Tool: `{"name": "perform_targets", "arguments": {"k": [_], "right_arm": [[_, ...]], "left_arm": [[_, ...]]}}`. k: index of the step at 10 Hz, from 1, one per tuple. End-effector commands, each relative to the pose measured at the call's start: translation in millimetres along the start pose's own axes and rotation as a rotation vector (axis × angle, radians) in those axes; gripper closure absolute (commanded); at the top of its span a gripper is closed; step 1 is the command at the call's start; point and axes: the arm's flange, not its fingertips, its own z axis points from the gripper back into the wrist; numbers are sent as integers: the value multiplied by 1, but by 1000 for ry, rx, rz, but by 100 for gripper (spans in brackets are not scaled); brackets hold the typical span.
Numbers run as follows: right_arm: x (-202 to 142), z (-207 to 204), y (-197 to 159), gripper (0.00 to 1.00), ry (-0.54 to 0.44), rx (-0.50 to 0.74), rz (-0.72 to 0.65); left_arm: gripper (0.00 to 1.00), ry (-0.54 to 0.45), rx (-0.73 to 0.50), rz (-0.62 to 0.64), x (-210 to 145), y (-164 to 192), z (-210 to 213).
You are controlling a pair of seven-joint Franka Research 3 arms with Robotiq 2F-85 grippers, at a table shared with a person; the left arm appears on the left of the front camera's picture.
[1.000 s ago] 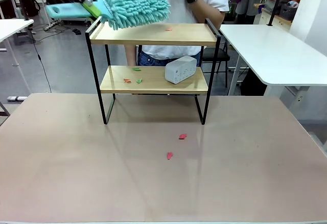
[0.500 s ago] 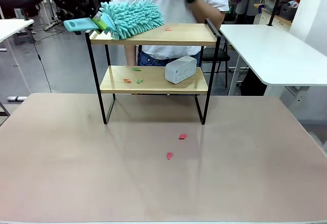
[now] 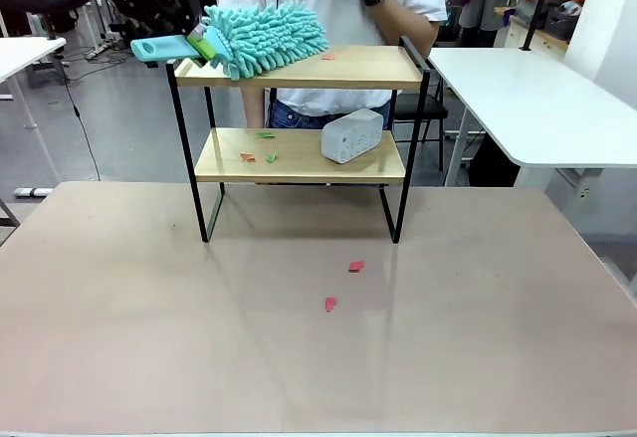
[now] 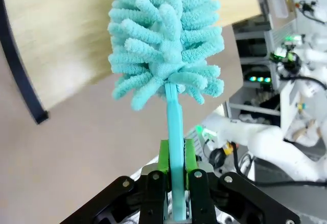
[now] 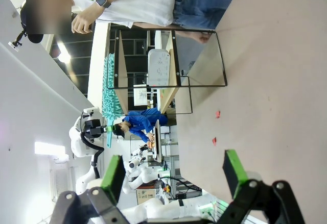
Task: Clean the shelf.
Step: Clean the specific tier of the Shelf with the Duster once objects are removed.
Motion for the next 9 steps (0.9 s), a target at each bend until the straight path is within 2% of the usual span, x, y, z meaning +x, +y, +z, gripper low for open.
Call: {"name": "perform_targets", "arguments": {"k": [1, 7, 8, 9], "right_arm": [[-1, 0, 2, 0, 5, 6, 13], [-1, 0, 2, 0, 5, 6, 13], [-1, 0, 2, 0, 5, 6, 13], [-1, 0, 2, 0, 5, 6, 13]], "left_arm": [[88, 95, -58, -85, -6, -5, 1], [88, 609, -314, -468, -41, -5, 23], [88, 676, -352, -537, -43, -2, 27], [88, 642, -336, -519, -43, 0, 28]]}}
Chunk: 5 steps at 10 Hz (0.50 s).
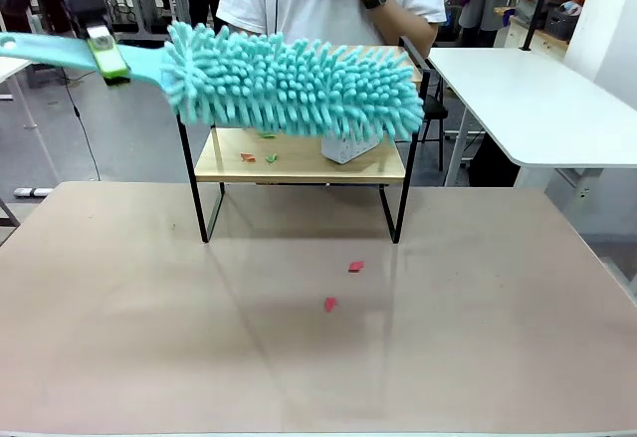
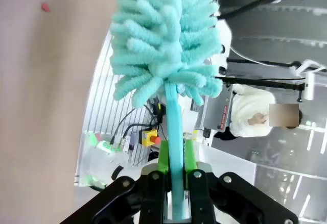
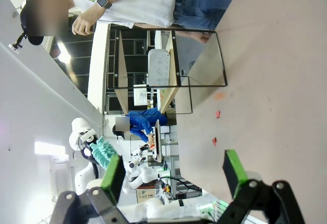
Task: Clean the shelf.
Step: Clean the specific tier of the Shelf with the Duster once objects are removed.
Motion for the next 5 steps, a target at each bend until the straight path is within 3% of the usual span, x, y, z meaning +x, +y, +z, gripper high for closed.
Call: {"name": "perform_targets", "arguments": {"k": [1, 3, 5], "right_arm": [[-1, 0, 2, 0, 4, 6, 13], [-1, 0, 2, 0, 4, 6, 13], [-1, 0, 2, 0, 4, 6, 13]], "left_arm": [[88, 15, 8, -21, -9, -4, 28], [88, 23, -29, -32, -12, -1, 32], [88, -38, -40, -13, -27, -2, 43]]}}
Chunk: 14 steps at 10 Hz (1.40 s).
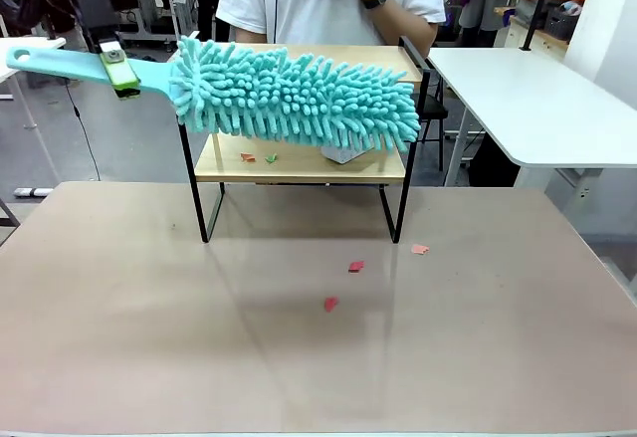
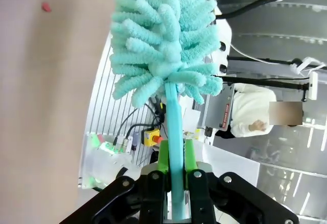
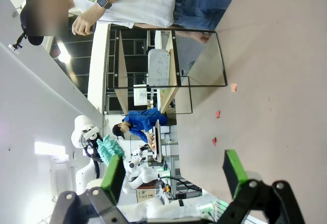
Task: Clean the shelf.
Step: Clean the specific tier of the Shelf with the Duster once objects are removed.
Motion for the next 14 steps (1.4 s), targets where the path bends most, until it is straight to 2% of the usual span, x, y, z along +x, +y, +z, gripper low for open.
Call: {"name": "perform_targets", "arguments": {"k": [1, 3, 4, 6, 9, 10, 12, 14], "right_arm": [[-1, 0, 2, 0, 5, 6, 13], [-1, 0, 2, 0, 5, 6, 13], [-1, 0, 2, 0, 5, 6, 13], [-1, 0, 2, 0, 5, 6, 13], [-1, 0, 2, 0, 5, 6, 13], [-1, 0, 2, 0, 5, 6, 13], [-1, 0, 2, 0, 5, 6, 13], [-1, 0, 2, 0, 5, 6, 13]], "left_arm": [[88, -91, -68, -8, -55, -17, 56], [88, -308, -109, 56, -134, -10, 87], [88, -451, -151, 97, -194, 4, 97], [88, -750, -199, 211, -283, 37, 85], [88, -1097, -362, 157, -411, 86, 46], [88, -1157, -428, 213, -434, 109, 40], [88, -1048, -565, 518, -433, 172, 33], [88, -982, -694, 570, -421, 220, 34]]}}
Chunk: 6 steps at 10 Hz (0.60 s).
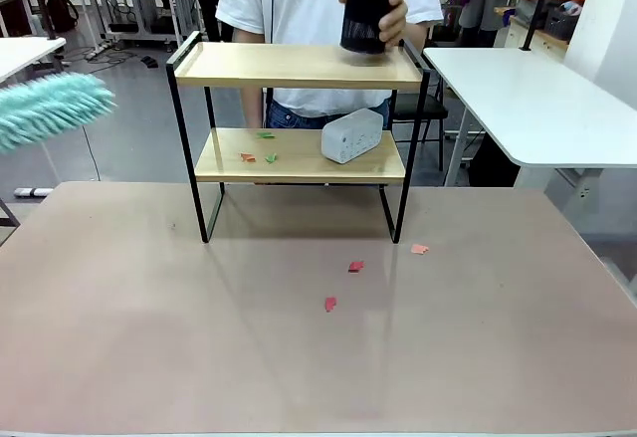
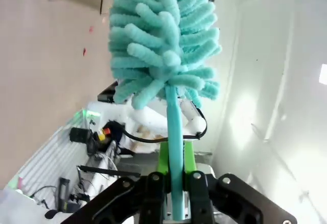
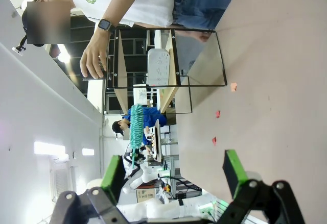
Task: Clean the shelf.
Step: Clean the specific tier of the Shelf with the Duster once objects are removed, then clean the remaining tier of the Shelf with the Duster once objects are removed.
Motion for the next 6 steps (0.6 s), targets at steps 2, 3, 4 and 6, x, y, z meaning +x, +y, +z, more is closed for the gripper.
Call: {"name": "perform_targets", "arguments": {"k": [2, 3, 4, 6], "right_arm": [[-1, 1, 2, 0, 3, 7, 14], [-1, 1, 2, 0, 3, 7, 14], [-1, 1, 2, 0, 3, 7, 14], [-1, 1, 2, 0, 3, 7, 14]], "left_arm": [[88, 28, -37, 99, 45, -6, 36], [88, 21, -6, 68, 20, 12, -18], [88, 21, -6, 68, 20, 12, -18], [88, 21, -6, 68, 20, 12, -18]]}}
